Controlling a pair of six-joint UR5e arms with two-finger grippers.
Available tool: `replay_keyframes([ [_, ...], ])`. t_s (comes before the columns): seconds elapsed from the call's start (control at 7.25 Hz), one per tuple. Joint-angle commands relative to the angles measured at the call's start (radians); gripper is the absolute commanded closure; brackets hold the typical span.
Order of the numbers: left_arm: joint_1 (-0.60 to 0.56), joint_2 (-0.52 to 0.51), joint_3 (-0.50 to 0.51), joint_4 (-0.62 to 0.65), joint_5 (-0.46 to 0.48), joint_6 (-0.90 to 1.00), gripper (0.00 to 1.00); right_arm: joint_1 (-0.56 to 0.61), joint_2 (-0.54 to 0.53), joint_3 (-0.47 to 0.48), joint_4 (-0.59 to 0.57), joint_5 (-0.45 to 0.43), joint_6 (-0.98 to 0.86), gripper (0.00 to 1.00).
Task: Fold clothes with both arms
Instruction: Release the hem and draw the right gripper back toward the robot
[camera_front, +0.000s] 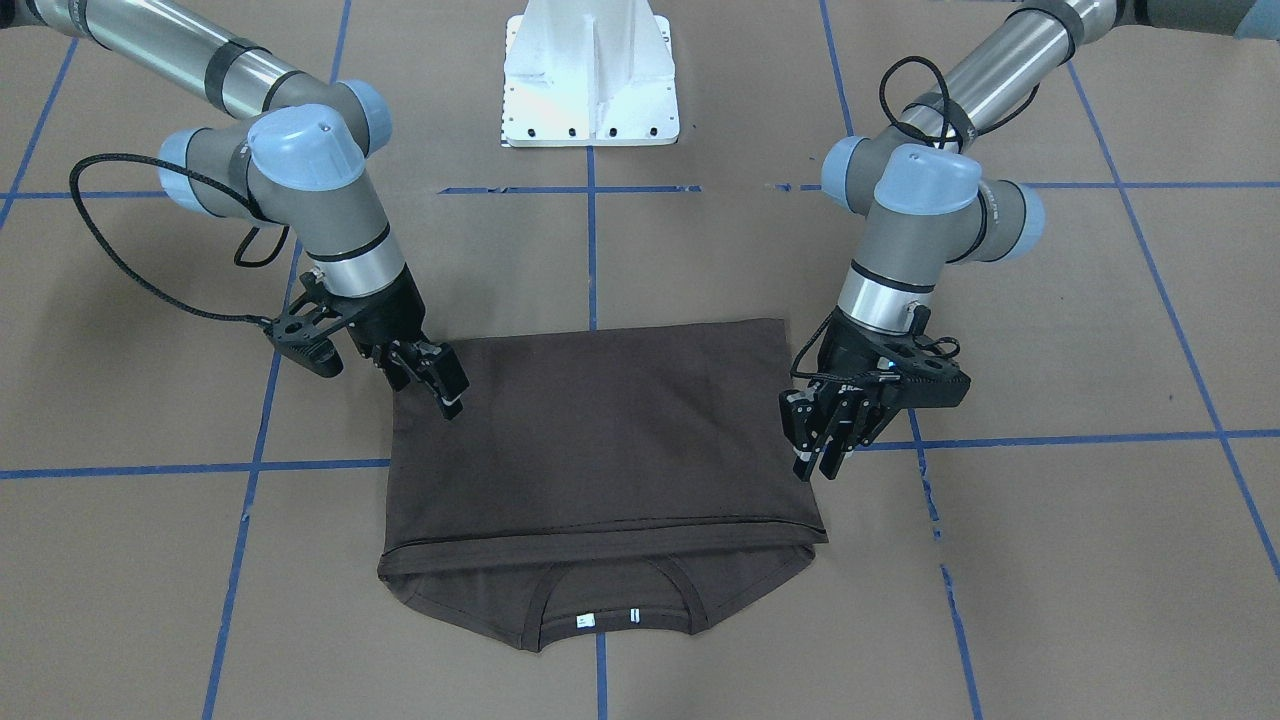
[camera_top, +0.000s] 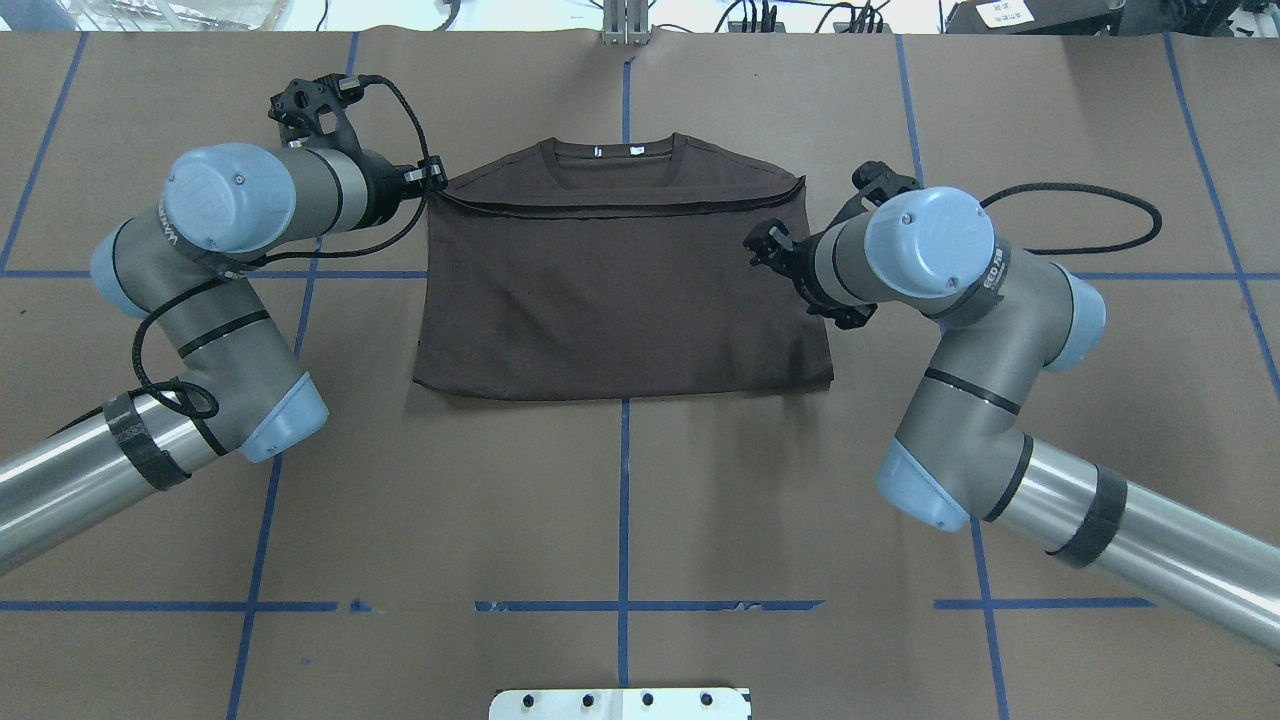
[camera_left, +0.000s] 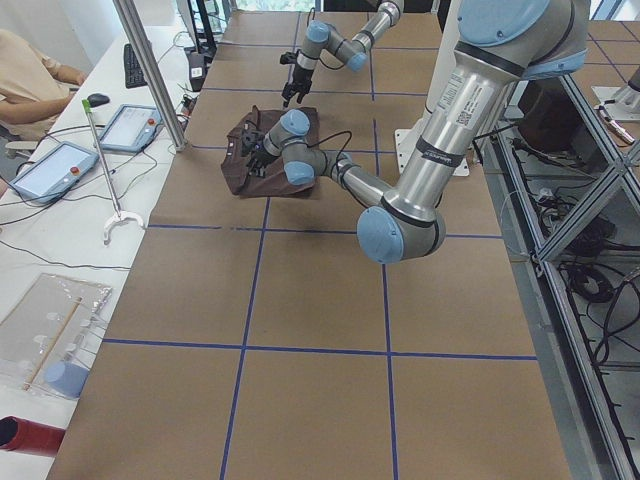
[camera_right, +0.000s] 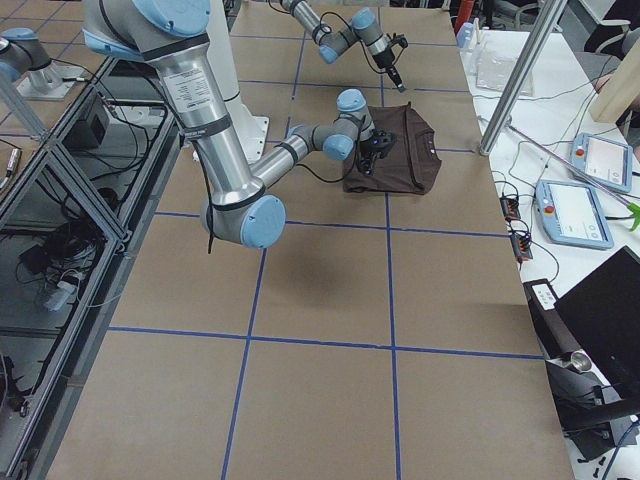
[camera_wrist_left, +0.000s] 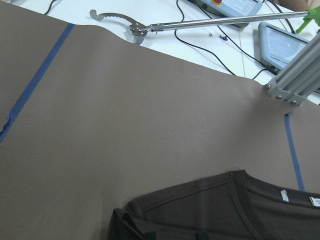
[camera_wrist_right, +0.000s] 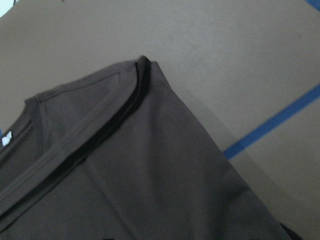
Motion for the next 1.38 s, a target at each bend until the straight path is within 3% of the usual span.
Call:
replay_keyframes([
  [0.0,0.001,0.007,-0.012,0.001,-0.003,-0.021,0.6,-0.038,-0.068,0.027,0.0,-0.027,0.038,0.09],
  [0.55,0.003,0.007,-0.012,0.008,-0.001,-0.051,0.58,-0.067,-0.117,0.042,0.0,-0.027,0.041,0.11],
  [0.69,0.004,0.006,-0.01,0.008,-0.001,-0.069,0.58,-0.082,-0.127,0.062,-0.002,-0.027,0.046,0.19],
  [0.83,0.006,0.006,-0.01,0.008,-0.001,-0.071,0.58,-0.082,-0.133,0.071,-0.006,-0.022,0.046,0.74],
  [0.97,0.007,0.007,-0.009,0.008,-0.001,-0.073,0.57,-0.082,-0.151,0.085,-0.002,-0.019,0.044,1.0],
  [1.24,0.009,0.007,-0.009,0.008,0.0,-0.073,0.57,-0.081,-0.171,0.11,-0.003,-0.013,0.04,1.0],
])
